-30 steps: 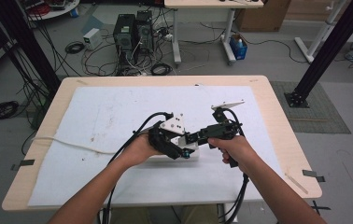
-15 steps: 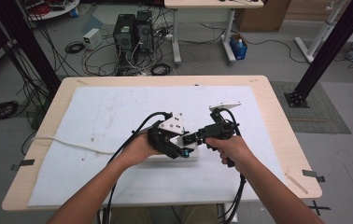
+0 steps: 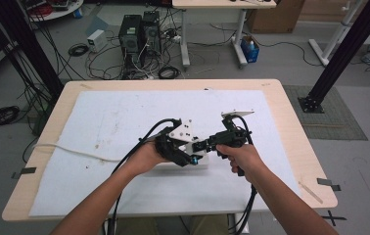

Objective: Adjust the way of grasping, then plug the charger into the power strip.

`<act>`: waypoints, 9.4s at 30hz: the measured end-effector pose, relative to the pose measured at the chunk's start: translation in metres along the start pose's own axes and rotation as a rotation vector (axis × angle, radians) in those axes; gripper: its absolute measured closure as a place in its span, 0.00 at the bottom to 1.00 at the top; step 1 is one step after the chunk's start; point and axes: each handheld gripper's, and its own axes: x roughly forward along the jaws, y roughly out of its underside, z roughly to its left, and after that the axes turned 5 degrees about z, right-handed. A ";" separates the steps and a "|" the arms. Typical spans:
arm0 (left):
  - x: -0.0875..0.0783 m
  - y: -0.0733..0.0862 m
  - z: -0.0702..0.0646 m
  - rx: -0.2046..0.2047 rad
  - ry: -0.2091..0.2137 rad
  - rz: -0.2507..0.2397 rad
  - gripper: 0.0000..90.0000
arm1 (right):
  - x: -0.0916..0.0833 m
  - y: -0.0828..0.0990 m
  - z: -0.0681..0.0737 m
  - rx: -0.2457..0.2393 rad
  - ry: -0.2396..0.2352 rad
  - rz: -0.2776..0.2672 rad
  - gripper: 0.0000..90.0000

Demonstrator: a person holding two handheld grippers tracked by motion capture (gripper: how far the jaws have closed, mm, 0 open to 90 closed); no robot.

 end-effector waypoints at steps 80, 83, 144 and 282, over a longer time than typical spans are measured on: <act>-0.125 0.126 0.055 -0.420 -0.154 0.473 0.18 | -0.073 -0.002 0.036 -0.676 0.912 0.343 0.69; -0.124 0.128 0.055 -0.400 -0.148 0.479 0.18 | -0.064 -0.007 0.045 -0.727 0.908 0.365 0.69; -0.105 0.154 0.051 -0.402 -0.086 0.450 0.18 | 0.111 -0.064 0.056 -1.167 0.861 0.833 0.70; -0.103 0.156 0.041 -0.439 -0.099 0.422 0.18 | -0.074 0.001 0.020 -0.733 0.867 0.528 0.01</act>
